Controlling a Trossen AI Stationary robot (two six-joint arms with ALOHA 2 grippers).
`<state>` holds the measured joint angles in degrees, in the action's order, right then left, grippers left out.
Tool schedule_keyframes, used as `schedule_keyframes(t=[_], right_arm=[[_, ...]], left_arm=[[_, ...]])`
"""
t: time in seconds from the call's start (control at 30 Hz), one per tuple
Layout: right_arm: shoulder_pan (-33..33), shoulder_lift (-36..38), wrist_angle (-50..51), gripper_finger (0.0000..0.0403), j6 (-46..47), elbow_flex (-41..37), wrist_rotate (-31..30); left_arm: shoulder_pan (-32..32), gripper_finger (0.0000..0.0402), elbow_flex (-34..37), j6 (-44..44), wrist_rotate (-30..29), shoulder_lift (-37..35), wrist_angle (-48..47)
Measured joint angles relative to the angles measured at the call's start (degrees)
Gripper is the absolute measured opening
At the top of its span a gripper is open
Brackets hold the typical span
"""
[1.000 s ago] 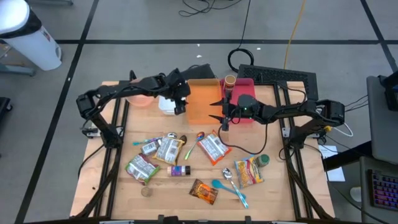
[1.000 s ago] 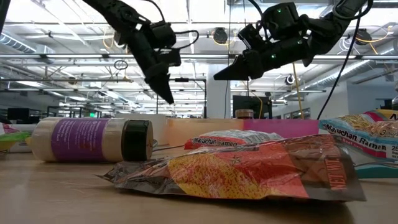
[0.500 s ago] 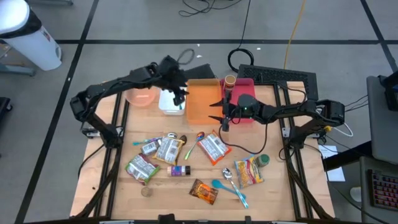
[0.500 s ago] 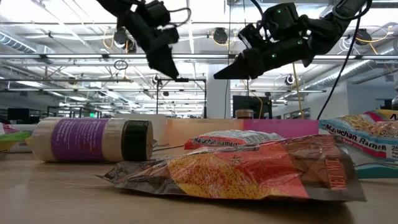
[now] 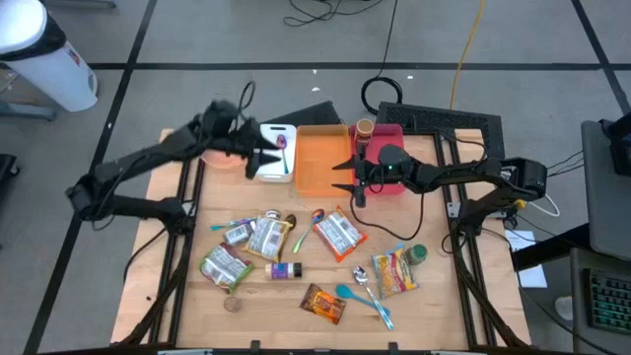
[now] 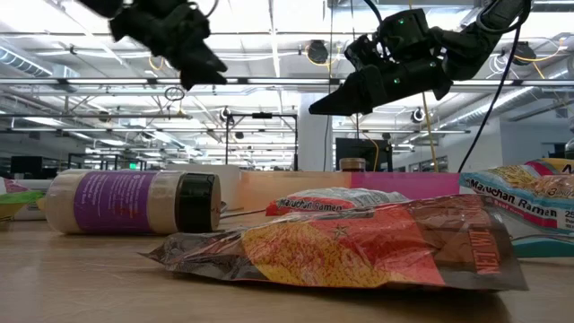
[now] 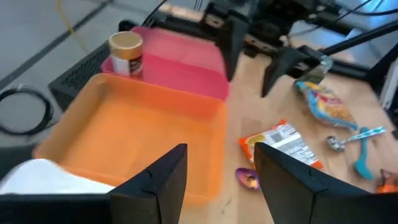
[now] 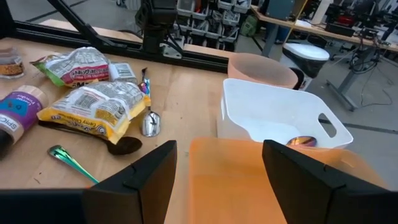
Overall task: Pick & Place Food Item
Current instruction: Put the black spoon into the white bin
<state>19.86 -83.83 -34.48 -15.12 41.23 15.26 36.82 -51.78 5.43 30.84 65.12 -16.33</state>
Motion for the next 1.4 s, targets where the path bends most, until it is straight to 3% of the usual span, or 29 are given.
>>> schedule_keyframes(t=[0.2,0.47,0.63,0.83,1.03,1.17,1.4], right_arm=[[-0.85,0.0,-0.02,0.0234,1.18,0.0,-0.04],[-4.53,0.0,-3.13,0.0234,9.74,-0.04,-0.1],[-8.19,0.0,-8.02,0.0233,14.11,-0.04,-0.08],[-13.51,0.02,-12.54,0.0233,18.28,-0.04,-0.39],[-18.21,0.02,-12.44,0.0233,18.95,-0.04,-0.9],[-20.44,0.01,-12.17,0.0233,18.71,-0.04,-5.08],[-21.51,-0.95,-11.93,0.0233,18.53,-0.04,-12.49]], left_arm=[[-5.23,0.0191,21.08,-9.39,-1.71,-11.01,23.35],[-18.54,0.0191,38.41,-13.27,-16.3,-19.16,45.68],[-27.25,0.0191,40.21,-11.66,-28.33,-18.35,47.73],[-35.78,0.0191,40.21,-8.35,-36.38,-15.3,49.37],[-38.85,0.0191,40.21,-6.99,-36.85,-13.85,54.56],[-38.85,0.0191,40.21,-6.21,-36.86,-13.86,57.27],[-37.52,0.0191,40.21,3.76,-36.85,-13.85,62.49]])
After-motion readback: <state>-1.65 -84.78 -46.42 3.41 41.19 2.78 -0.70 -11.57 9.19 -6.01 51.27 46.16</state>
